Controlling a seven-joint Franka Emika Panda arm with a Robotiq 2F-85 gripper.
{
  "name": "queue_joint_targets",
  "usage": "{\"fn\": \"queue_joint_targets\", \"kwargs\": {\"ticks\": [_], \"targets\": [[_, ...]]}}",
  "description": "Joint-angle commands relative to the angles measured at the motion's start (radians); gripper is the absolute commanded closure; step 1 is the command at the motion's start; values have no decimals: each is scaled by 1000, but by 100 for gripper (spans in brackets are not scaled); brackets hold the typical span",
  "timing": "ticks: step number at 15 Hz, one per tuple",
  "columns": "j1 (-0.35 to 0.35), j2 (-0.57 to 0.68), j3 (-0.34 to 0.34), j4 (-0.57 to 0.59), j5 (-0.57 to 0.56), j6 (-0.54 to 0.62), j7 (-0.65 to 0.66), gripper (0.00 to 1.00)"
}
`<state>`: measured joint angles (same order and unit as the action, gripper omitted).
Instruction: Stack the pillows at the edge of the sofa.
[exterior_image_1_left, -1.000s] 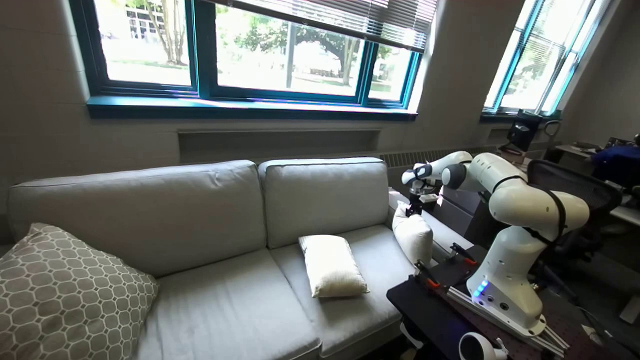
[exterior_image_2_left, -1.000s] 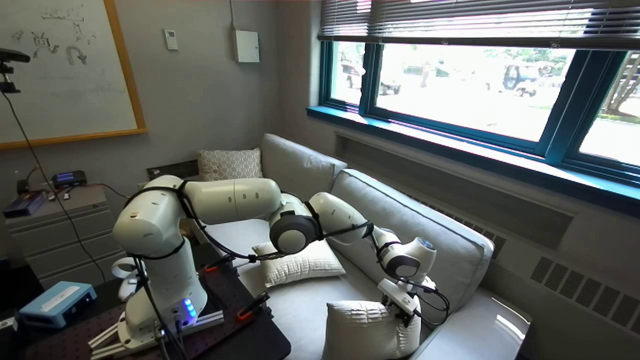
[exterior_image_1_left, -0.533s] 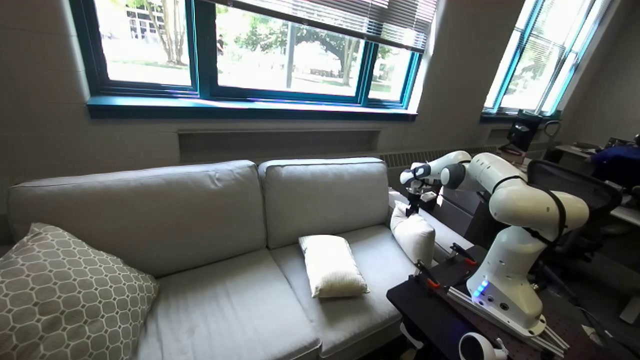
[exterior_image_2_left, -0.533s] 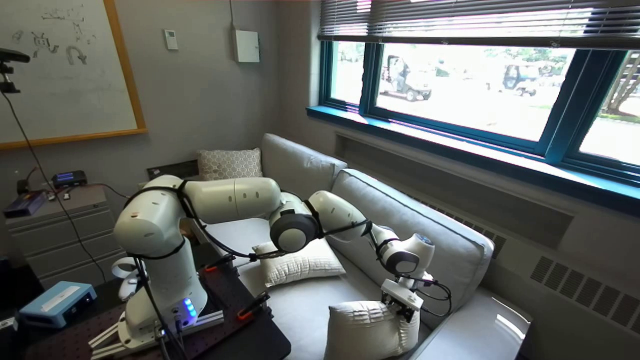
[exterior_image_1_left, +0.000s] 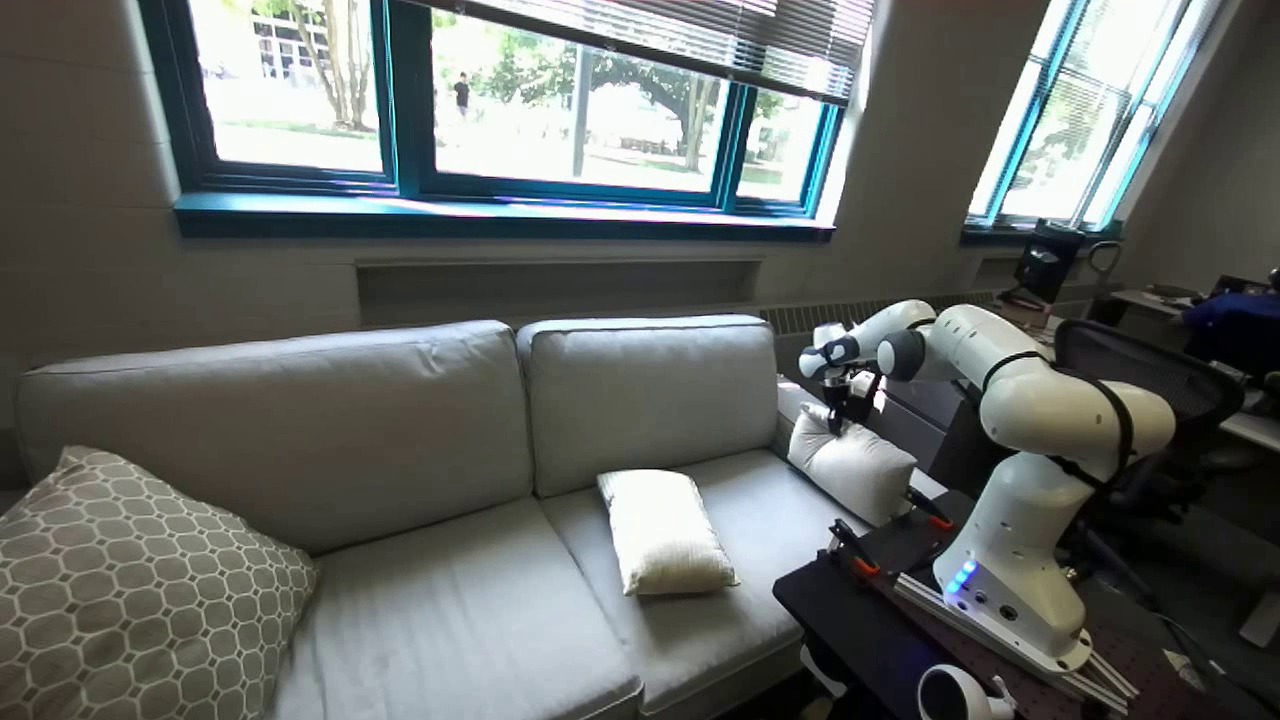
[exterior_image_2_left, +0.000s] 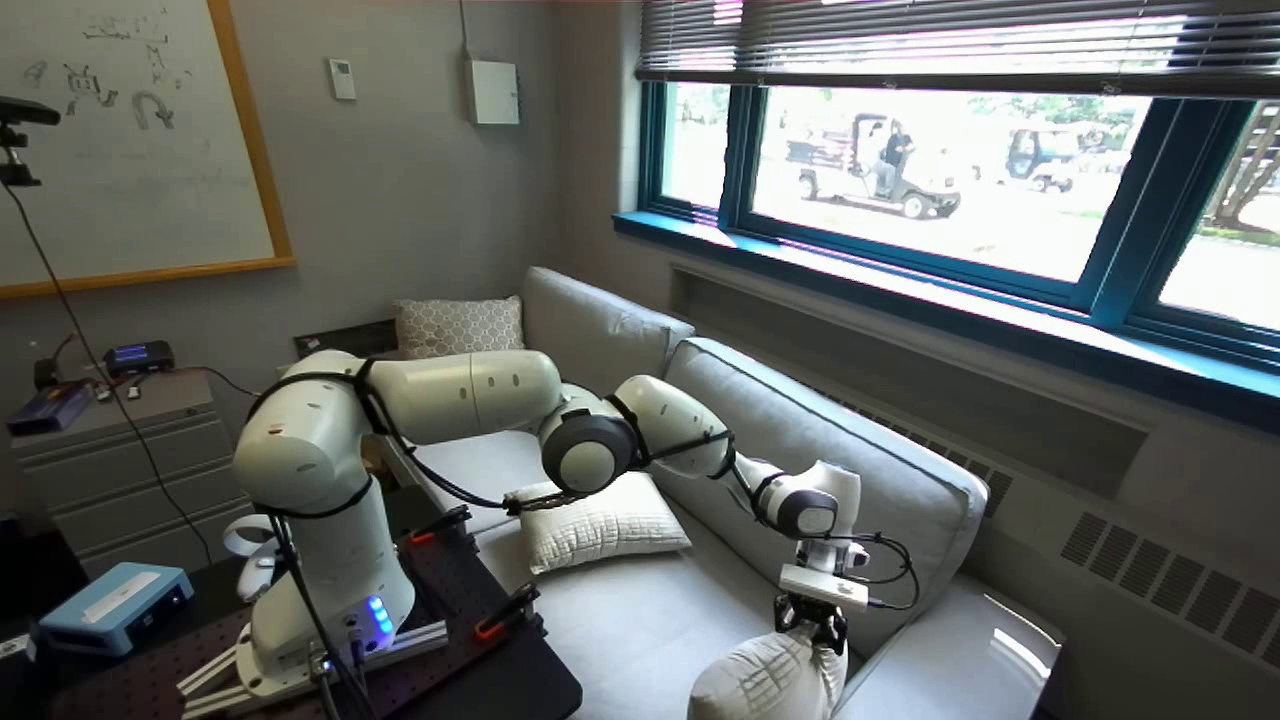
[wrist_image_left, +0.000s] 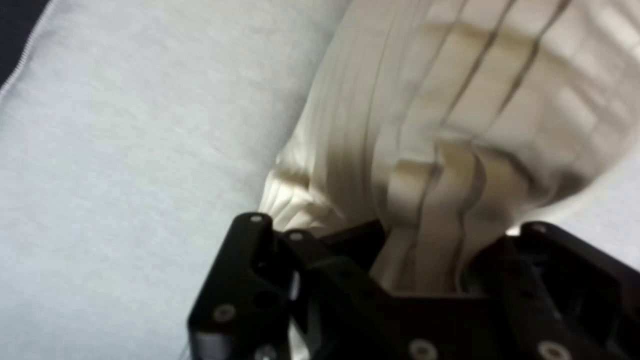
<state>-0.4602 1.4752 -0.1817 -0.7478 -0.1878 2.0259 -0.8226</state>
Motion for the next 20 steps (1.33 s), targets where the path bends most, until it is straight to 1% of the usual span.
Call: {"fn": "queue_joint_targets", "kwargs": {"ticks": [1, 3, 4, 5, 6, 7, 8, 10, 11, 15, 16, 20], "targets": [[5, -1, -98, 52, -97, -5, 54, 99], [4, -3, -139, 58, -140, 7, 107, 98], [1, -3, -151, 60, -154, 9, 133, 74], [-1, -4, -159, 61, -166, 9, 161, 73], [-4, -4, -160, 63, -170, 7, 184, 69], [-7, -4, -159, 65, -173, 6, 209, 63], [-9, -5, -155, 70, -174, 5, 228, 54], [-16, -7, -144, 84, -164, 1, 265, 41], [-23, -8, -136, 95, -153, -1, 282, 31], [-53, -7, -123, 159, -124, -2, 346, 2], [-47, -32, -137, 124, -108, 24, 365, 0], [-56, -68, -145, 106, -102, 75, 439, 0]]}}
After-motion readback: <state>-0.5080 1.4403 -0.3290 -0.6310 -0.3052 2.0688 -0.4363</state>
